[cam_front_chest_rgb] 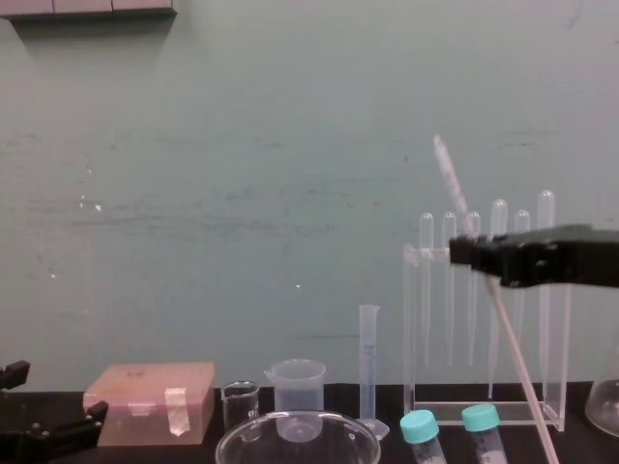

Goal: Hold the thermometer with one hand and immerse one end into the beaker, then reinsert it into the test tube rack.

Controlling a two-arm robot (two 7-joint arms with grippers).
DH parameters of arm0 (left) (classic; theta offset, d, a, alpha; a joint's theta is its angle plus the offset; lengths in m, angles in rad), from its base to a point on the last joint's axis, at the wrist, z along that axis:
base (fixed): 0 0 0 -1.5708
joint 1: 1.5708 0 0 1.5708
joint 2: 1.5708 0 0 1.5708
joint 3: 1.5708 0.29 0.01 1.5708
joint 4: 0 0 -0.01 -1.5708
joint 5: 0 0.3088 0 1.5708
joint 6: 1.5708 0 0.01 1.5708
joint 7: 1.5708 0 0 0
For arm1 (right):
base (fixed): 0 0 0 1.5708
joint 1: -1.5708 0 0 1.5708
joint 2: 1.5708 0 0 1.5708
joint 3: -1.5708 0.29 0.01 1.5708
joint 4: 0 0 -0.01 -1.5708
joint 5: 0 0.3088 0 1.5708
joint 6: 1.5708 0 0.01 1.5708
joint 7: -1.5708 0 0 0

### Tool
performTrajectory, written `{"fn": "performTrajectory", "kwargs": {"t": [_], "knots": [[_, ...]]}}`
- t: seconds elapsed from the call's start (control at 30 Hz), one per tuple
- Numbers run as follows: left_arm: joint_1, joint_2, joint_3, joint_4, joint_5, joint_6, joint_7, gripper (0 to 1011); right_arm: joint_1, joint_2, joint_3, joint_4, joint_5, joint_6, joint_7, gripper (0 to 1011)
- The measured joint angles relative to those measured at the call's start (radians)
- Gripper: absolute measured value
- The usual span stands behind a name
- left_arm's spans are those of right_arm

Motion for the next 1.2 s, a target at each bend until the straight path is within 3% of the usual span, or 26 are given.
{"fn": "performTrajectory", "kwargs": {"t": [0.17, 0.33, 0.7, 0.93, 1.2], "knots": [[0.000, 0.000, 0.000, 0.000, 0.000, 0.000, 0.000, 1008, -0.071, 0.011, 0.064, -0.024, 0.044, -0.133, 0.053, 56], [0.000, 0.000, 0.000, 0.000, 0.000, 0.000, 0.000, 1008, -0.144, 0.029, 0.123, -0.039, 0.099, -0.224, 0.101, 56], [0.000, 0.000, 0.000, 0.000, 0.000, 0.000, 0.000, 1008, -0.211, 0.046, 0.183, -0.055, 0.187, -0.306, 0.152, 56], [0.000, 0.000, 0.000, 0.000, 0.000, 0.000, 0.000, 1008, -0.204, 0.039, 0.177, -0.042, 0.190, -0.348, 0.169, 56], [0.000, 0.000, 0.000, 0.000, 0.000, 0.000, 0.000, 1008, -0.182, 0.028, 0.169, -0.036, 0.199, -0.345, 0.170, 56]]}}
